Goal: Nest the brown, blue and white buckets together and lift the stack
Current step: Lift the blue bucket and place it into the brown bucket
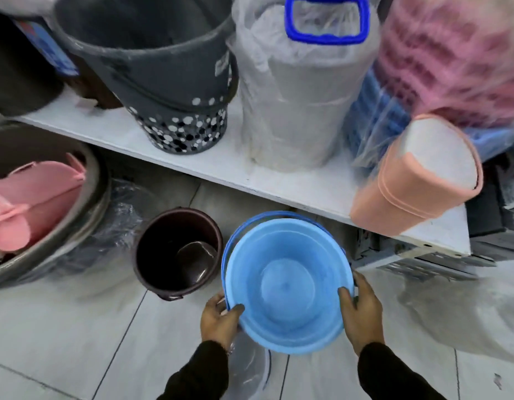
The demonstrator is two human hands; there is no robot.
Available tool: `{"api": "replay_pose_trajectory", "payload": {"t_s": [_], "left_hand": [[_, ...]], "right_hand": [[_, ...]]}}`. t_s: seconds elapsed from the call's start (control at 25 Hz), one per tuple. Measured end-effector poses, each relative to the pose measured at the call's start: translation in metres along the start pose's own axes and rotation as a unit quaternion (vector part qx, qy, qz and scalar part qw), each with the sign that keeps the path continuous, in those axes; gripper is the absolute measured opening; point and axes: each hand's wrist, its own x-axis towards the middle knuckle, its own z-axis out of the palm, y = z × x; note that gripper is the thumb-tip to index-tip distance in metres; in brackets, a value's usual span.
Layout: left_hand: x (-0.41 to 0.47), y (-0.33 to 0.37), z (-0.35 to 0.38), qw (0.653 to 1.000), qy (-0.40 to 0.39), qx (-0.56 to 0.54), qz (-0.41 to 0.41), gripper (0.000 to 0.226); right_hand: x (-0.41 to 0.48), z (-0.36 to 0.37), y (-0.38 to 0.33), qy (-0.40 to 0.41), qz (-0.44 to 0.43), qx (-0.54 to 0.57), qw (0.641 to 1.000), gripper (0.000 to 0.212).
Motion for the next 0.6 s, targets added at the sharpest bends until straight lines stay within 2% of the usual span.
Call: {"api": "replay_pose_trajectory", "payload": {"t_s": [0.12, 0.32, 0.48, 0.6], "left_hand": [[-0.047, 0.034, -0.054, 0.998, 0.037, -0.035, 0.028, 0.054], [-0.082, 0.091, -0.14, 0.985, 0.089, -0.103, 0.105, 0.053], [-0.059, 0.133, -0.195, 0.974, 0.128, -0.132, 0.131, 0.051], [-0.006, 0.153, -0.214, 0.975, 0.138, -0.122, 0.125, 0.053]], "right_hand": [[-0.03, 0.006, -0.069, -0.026, -0.065, -0.006, 0.997, 0.032], [-0.063, 0.064, -0.162, -0.084, -0.147, 0.018, 0.985, 0.034], [-0.065, 0.138, -0.209, -0.118, -0.184, 0.008, 0.976, 0.035], [-0.048, 0.195, -0.212, -0.133, -0.143, -0.059, 0.979, 0.039]]}}
